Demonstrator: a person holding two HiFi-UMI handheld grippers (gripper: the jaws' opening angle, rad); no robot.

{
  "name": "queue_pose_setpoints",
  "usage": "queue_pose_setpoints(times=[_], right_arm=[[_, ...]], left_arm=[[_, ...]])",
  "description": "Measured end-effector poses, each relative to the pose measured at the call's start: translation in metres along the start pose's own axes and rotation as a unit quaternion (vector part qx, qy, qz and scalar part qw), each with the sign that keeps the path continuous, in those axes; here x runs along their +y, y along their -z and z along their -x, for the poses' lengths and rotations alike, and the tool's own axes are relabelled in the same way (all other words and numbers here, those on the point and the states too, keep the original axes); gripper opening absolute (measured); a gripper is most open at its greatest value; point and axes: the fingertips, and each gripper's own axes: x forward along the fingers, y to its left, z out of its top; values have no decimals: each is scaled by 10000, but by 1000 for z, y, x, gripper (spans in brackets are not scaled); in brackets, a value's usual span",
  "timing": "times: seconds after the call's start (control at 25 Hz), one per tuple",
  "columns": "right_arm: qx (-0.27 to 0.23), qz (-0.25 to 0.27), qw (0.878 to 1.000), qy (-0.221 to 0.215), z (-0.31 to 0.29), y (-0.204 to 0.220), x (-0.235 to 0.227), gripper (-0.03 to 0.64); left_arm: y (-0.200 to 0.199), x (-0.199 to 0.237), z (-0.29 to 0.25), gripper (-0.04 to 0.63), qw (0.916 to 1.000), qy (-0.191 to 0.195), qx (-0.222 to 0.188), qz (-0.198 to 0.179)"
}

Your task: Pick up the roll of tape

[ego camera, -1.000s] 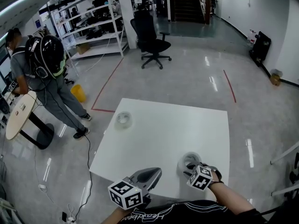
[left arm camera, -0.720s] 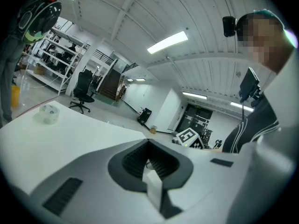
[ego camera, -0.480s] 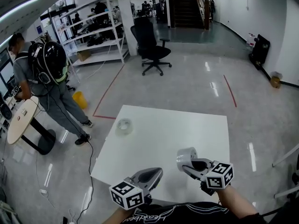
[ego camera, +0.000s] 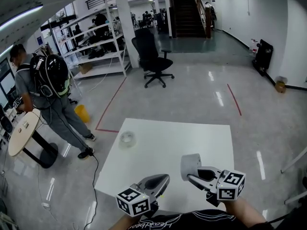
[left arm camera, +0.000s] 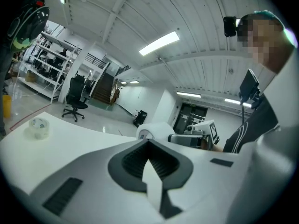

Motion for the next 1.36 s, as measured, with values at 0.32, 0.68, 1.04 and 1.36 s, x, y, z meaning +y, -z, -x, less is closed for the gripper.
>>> queue_pose_setpoints(times=[0.32,0.68,1.04,1.36], right_arm=[[-83,7,10000,-19,3,-2,6,101],[-62,62,9999,-134,3,-3,21,101],[-24,31,9999,-94,14,4,20,101],[-73,10,9999,-101,19,5,24,101]], left_arm=[[-5,-11,4,3,9999,24,29,-146],[-13,-23,11,3,9997,-1,-38,-245],[-3,-30,4,3,9998,30,17,-187],[-3,-40,2,3,9996,92,84,-266]])
